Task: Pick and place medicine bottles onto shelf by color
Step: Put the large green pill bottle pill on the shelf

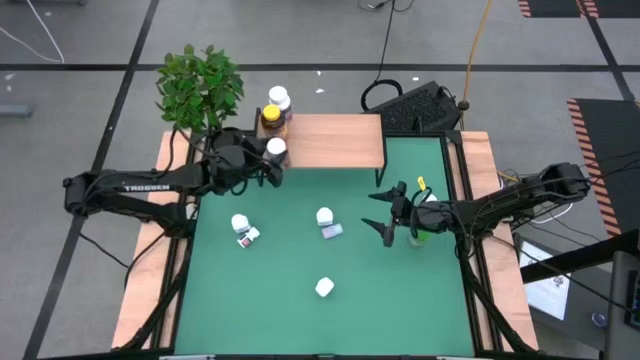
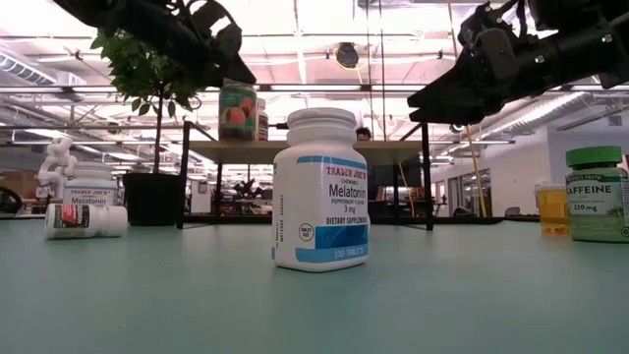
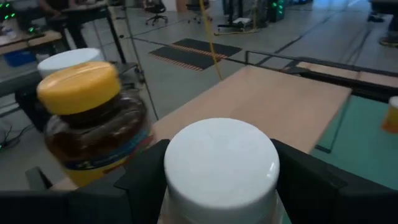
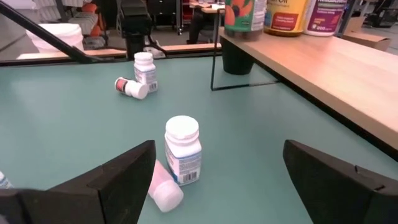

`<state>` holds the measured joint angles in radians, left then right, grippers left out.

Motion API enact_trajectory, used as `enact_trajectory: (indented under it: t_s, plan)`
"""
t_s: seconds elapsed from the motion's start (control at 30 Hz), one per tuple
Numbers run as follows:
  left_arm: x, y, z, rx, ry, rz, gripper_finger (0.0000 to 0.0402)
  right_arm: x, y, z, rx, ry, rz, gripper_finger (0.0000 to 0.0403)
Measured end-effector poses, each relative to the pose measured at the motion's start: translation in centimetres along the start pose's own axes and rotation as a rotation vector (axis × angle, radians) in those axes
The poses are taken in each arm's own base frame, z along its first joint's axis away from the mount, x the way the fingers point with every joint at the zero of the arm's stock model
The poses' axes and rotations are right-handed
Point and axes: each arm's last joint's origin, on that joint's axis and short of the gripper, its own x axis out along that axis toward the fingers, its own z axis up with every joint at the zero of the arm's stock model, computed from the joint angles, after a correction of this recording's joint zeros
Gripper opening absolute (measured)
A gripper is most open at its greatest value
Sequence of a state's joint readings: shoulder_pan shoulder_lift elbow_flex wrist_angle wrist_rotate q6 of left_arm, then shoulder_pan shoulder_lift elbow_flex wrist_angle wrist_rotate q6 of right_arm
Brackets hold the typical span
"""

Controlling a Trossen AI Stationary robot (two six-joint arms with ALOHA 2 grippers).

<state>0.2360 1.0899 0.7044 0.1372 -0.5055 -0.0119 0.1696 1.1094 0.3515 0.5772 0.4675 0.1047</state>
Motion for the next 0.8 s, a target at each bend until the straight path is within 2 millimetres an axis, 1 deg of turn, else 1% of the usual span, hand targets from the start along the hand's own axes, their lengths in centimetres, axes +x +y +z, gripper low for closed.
enact_trajectory:
  t_s: [0.2, 0.43, 0.6, 0.7, 0.8]
  plan:
    - [-1.6, -1.2, 0.5, 0.047, -0.034, -0.005, 0.0264, 0.0, 0.0, 0.0, 0.000, -0.001, 0.000, 0.0347]
    - [-3.3, -1.7, 1.1, 0.073, -0.077, 0.043, 0.0264, 0.0, 0.0, 0.2, 0.006, -0.012, 0.002, 0.0347]
    - [-3.3, -1.4, 1.2, 0.089, -0.077, 0.084, 0.0258, 0.2, 0.2, 0.9, 0.003, -0.028, 0.003, 0.0347]
    - [-2.8, -1.2, 0.7, 0.101, -0.041, 0.107, 0.0251, 0.3, 0.3, 1.2, -0.002, -0.019, 0.004, 0.0347]
    - [-3.0, -1.4, 0.3, 0.101, -0.009, 0.089, 0.0247, 0.3, 0.5, 1.2, -0.022, 0.006, 0.011, 0.0347]
